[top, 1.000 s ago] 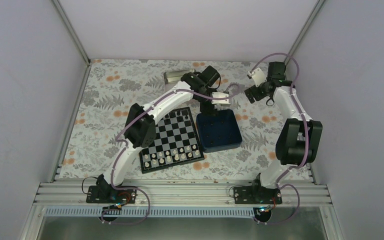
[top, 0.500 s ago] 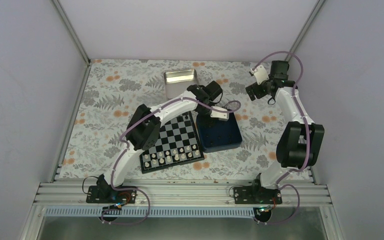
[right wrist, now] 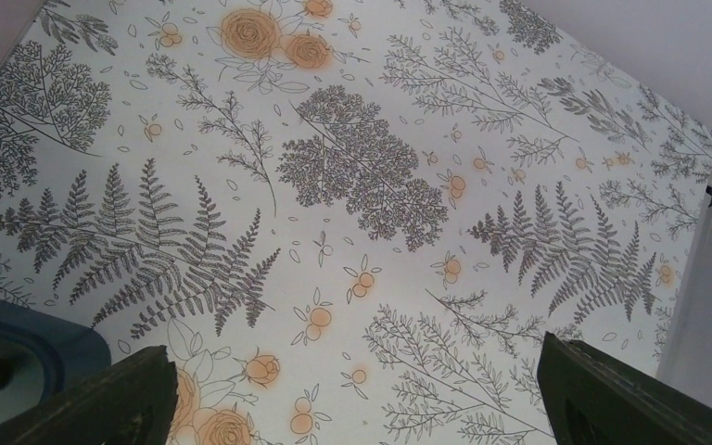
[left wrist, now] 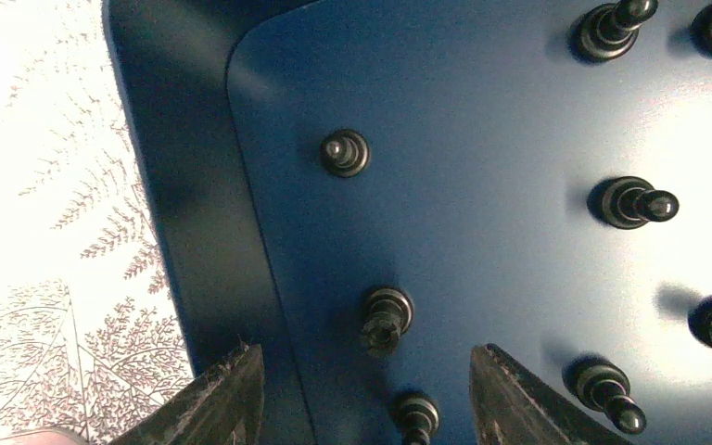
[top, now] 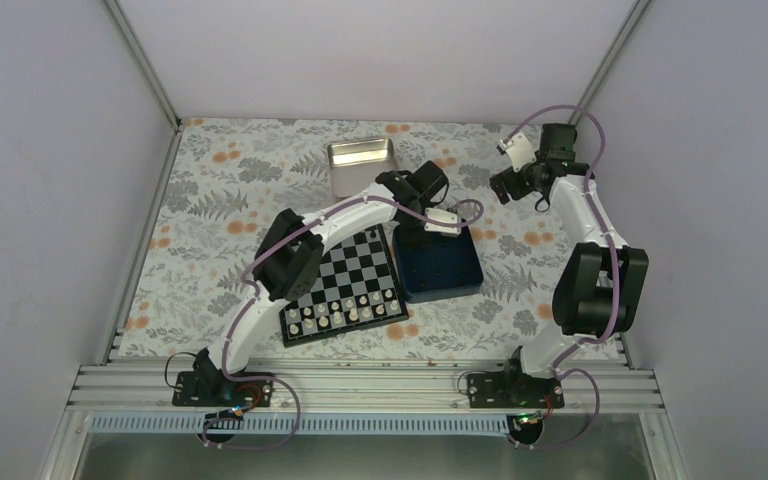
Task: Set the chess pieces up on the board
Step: Pick up the chess piece from the storage box.
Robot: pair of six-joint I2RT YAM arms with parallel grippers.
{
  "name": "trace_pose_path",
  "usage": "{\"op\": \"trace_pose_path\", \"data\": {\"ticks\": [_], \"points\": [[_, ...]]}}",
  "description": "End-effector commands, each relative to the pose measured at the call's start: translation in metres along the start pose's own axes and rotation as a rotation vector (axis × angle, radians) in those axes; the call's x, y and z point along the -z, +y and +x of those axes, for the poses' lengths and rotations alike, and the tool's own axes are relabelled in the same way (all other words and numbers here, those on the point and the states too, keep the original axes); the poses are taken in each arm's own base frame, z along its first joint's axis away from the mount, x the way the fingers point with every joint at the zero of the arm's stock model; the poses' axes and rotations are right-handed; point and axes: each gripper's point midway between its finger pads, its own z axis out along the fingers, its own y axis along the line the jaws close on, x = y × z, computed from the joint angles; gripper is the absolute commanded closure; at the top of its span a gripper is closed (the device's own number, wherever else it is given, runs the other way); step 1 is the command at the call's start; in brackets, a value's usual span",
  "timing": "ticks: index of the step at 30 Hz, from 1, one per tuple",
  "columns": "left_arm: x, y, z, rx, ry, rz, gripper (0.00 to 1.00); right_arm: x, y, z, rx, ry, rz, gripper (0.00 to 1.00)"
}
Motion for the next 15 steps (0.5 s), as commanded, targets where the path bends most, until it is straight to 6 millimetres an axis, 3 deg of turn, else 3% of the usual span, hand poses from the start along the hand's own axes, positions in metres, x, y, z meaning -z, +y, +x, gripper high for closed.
{"op": "trace_pose_path", "data": {"ticks": [1,15], "points": [[-0.0164,-0.0004,0.0027,0.000,0.019,0.013,0.44,0.0045,0.0037,-0.0028,0.002,-0.024,-0.018,0.00],[-0.0203,-0.0019,0.0023,-0.001,0.025,0.032,0.47,0.0014,0.0101,-0.0007,0.012,-0.014,-0.040,0.00]]}}
